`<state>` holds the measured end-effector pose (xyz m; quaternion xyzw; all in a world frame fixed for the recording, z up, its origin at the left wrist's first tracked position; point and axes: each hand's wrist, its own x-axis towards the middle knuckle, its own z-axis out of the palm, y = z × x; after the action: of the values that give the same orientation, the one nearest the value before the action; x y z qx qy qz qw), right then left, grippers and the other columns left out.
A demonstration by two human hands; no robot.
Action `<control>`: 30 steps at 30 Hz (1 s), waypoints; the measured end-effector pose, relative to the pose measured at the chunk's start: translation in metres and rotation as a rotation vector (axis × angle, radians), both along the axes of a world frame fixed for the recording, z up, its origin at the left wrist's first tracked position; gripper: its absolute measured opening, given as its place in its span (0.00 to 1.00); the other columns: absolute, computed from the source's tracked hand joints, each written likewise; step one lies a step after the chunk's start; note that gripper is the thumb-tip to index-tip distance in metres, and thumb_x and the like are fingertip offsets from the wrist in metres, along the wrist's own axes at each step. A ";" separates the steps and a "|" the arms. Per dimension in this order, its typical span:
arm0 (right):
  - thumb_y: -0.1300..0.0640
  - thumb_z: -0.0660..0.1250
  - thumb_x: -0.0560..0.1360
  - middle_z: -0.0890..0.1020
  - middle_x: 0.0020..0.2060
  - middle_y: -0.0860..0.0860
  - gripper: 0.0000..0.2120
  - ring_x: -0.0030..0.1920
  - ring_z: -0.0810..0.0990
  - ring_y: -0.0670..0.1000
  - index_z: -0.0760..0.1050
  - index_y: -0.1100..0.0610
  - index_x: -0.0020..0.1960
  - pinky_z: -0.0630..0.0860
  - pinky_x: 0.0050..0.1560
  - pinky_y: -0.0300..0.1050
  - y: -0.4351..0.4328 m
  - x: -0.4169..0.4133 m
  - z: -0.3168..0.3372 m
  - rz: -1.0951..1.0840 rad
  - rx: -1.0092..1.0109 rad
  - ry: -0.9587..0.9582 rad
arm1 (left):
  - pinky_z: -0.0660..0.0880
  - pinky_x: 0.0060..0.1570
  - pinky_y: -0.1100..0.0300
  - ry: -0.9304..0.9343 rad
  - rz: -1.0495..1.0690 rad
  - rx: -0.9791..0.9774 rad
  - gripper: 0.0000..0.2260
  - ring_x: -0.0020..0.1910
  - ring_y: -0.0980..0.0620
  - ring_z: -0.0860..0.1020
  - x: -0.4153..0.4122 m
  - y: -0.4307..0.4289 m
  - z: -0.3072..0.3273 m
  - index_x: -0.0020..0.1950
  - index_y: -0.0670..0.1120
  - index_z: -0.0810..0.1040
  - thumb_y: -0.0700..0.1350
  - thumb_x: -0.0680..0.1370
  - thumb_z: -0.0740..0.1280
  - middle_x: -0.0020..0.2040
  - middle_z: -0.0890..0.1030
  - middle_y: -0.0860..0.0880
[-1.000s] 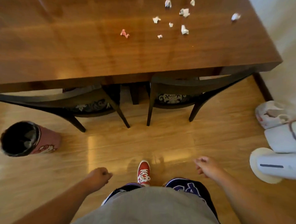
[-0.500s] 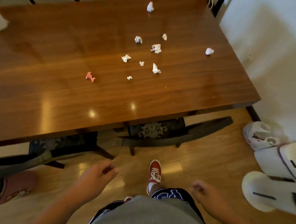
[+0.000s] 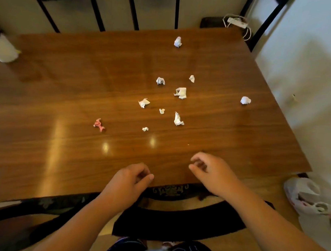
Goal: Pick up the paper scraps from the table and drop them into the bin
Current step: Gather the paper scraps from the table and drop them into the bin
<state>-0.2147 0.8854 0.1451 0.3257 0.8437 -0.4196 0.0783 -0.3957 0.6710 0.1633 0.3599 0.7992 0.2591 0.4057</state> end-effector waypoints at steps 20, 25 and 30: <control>0.20 0.46 0.65 0.52 0.79 0.51 0.47 0.79 0.47 0.55 0.51 0.44 0.78 0.44 0.73 0.56 0.033 -0.072 -0.134 -0.221 0.531 -0.328 | 0.75 0.55 0.59 0.487 -0.093 -0.030 0.15 0.57 0.52 0.76 -0.140 0.122 -0.122 0.64 0.53 0.71 0.50 0.78 0.65 0.60 0.74 0.52; 0.23 0.47 0.69 0.52 0.79 0.51 0.44 0.78 0.45 0.54 0.52 0.46 0.78 0.45 0.75 0.58 0.026 -0.071 -0.137 -0.253 0.536 -0.287 | 0.74 0.44 0.63 0.488 -0.082 0.018 0.07 0.46 0.56 0.76 -0.142 0.124 -0.129 0.56 0.52 0.76 0.48 0.79 0.64 0.51 0.77 0.54; 0.25 0.50 0.71 0.59 0.78 0.54 0.42 0.78 0.53 0.57 0.59 0.48 0.77 0.53 0.74 0.62 0.022 -0.074 -0.139 -0.279 0.586 -0.288 | 0.70 0.46 0.65 0.511 -0.108 0.118 0.05 0.51 0.56 0.74 -0.147 0.146 -0.133 0.51 0.51 0.78 0.49 0.77 0.67 0.51 0.75 0.54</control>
<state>-0.2891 0.9073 0.0065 0.5021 0.8559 -0.1163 0.0416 -0.5424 0.8166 0.0298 0.4786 0.8389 0.1841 0.1823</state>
